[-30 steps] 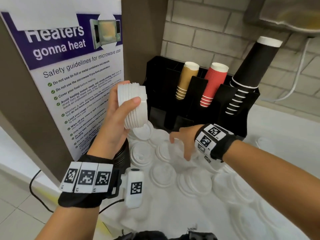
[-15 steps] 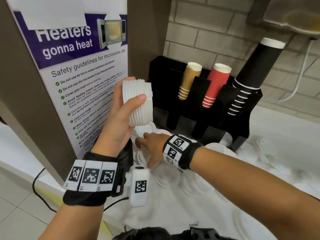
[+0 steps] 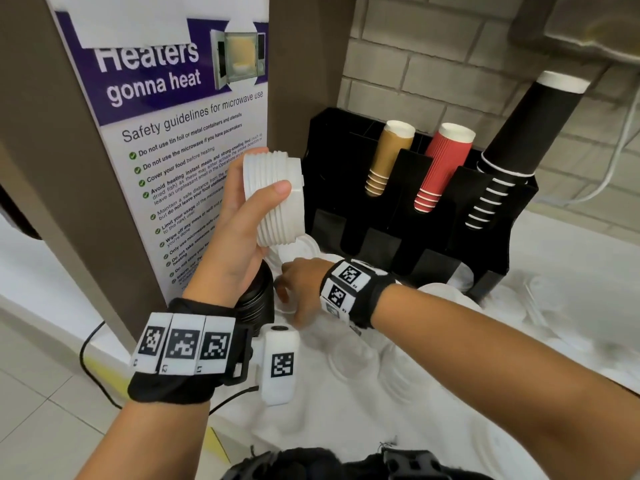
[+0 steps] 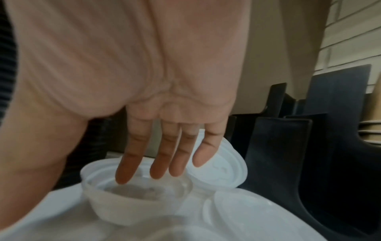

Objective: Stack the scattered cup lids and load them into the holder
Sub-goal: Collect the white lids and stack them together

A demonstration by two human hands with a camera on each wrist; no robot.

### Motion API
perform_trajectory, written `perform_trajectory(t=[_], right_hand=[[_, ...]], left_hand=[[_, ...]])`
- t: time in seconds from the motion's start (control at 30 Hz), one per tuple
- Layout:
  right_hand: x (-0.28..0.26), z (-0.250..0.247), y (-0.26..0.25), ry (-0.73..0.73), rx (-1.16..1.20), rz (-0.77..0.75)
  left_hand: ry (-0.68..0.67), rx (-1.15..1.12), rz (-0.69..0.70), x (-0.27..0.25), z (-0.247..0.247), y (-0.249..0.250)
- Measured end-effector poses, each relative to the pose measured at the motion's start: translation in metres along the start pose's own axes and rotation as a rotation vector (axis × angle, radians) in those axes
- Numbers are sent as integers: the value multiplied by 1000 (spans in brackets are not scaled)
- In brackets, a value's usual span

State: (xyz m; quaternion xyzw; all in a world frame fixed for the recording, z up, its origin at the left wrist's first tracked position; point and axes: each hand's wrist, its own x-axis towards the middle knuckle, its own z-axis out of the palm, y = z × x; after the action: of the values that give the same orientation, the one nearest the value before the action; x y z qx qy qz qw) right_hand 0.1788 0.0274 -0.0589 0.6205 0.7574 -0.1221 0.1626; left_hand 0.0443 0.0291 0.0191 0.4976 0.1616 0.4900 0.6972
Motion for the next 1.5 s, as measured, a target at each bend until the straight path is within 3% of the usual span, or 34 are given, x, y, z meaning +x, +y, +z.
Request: perform_trajectory(t=[0.1,0.3,0.5,0.67,0.83,0.97,1.13,1.27,1.37,1.5], right_hand=[[9,-3,16,-114,34,89],[10,-3,70,-28,-87,334],[19,21,84,-22,-40,334],[12,13,87,-69,61,330],[-10,-12,84,-29,103,348],[-48,-49,76,98,239,321],[-103,-62,65,387,886,226],[-126,-45,40,625,1282,37],[-131,-35,23,718,1414,-88],[-124,-29,10,787,1417,-94]], left_hand=[[6,3,5,-1,-2,1],[-12,11,0,-1,-3,0],[2,1,-2,0,-6,0],[-3,7,3,1,-7,1],[-21,-2,-6,2,-3,-1],[-16,-26,-55,3,-2,-5],[-40,-32,-109,4,1,-12],[-80,-5,-92,4,6,-17],[-101,19,-76,2,9,-20],[-113,43,-67,-1,12,-23]])
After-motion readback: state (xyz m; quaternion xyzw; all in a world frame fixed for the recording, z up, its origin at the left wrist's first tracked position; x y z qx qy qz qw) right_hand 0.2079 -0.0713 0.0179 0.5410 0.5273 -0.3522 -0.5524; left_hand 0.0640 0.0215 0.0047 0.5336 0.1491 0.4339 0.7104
